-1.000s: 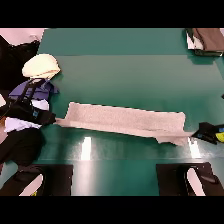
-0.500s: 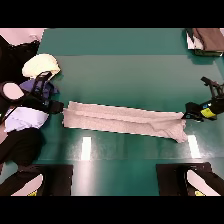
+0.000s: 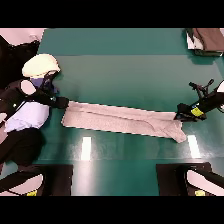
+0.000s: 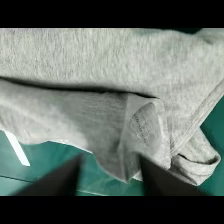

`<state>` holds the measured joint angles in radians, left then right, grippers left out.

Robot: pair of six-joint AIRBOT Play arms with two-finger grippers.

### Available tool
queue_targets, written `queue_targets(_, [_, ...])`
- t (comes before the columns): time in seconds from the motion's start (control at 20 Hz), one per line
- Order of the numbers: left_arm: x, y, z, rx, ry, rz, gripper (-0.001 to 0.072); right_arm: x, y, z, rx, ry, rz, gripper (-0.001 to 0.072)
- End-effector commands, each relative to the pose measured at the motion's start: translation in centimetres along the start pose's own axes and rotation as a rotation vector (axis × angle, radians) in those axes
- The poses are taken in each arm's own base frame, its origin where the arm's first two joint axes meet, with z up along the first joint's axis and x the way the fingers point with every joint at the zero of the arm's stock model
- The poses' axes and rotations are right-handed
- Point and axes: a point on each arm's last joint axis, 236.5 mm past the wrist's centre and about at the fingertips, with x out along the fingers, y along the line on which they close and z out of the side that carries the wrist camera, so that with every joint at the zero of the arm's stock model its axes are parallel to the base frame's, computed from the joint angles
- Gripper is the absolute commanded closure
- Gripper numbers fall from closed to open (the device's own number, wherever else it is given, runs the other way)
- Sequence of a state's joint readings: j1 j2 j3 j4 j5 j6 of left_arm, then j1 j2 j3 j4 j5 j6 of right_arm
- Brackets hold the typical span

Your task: Fold the shirts.

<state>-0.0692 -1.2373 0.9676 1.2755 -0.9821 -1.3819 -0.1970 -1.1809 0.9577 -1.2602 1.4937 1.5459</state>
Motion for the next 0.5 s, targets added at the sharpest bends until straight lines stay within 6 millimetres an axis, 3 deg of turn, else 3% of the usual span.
queue_targets(0.0, [-1.1,0.4,2.0,0.034,-0.028,0.029,0.0028,-0.2,0.0,0.5,-0.033,-0.027,0.000,0.0197])
queue_targets(0.05, [-1.9,0.4,2.1,0.048,-0.014,0.034,0.0063,-0.9,0.1,0.5,-0.053,-0.055,0.004,0.0197])
queue_targets(0.15, [-3.2,-0.3,2.2,0.056,0.011,0.017,0.0063,-2.9,-0.5,0.5,-0.054,-0.131,0.003,0.0162])
queue_targets(0.2, [-3.5,-1.4,2.4,0.040,0.012,-0.027,0.0064,-3.9,-1.2,0.5,-0.042,-0.168,0.003,0.0107])
queue_targets(0.25, [-3.6,-2.6,2.6,0.023,0.004,-0.074,0.0106,-4.6,-2.2,0.3,-0.014,-0.190,0.004,0.0100])
queue_targets(0.3, [-3.7,-4.0,2.8,0.035,-0.008,-0.136,0.0383,-4.9,-3.1,0.0,0.021,-0.206,0.020,0.0057])
queue_targets(0.35, [-4.0,-5.4,3.1,0.065,-0.025,-0.195,0.0594,-4.8,-3.8,-0.4,0.052,-0.214,0.051,0.0057])
queue_targets(0.4, [-4.3,-6.8,3.5,0.080,-0.047,-0.255,0.0684,-4.5,-4.3,-0.7,0.087,-0.231,0.096,0.0057])
queue_targets(0.45, [-4.6,-7.8,3.8,0.073,-0.061,-0.297,0.0685,-3.9,-4.9,-1.0,0.122,-0.247,0.134,0.0057])
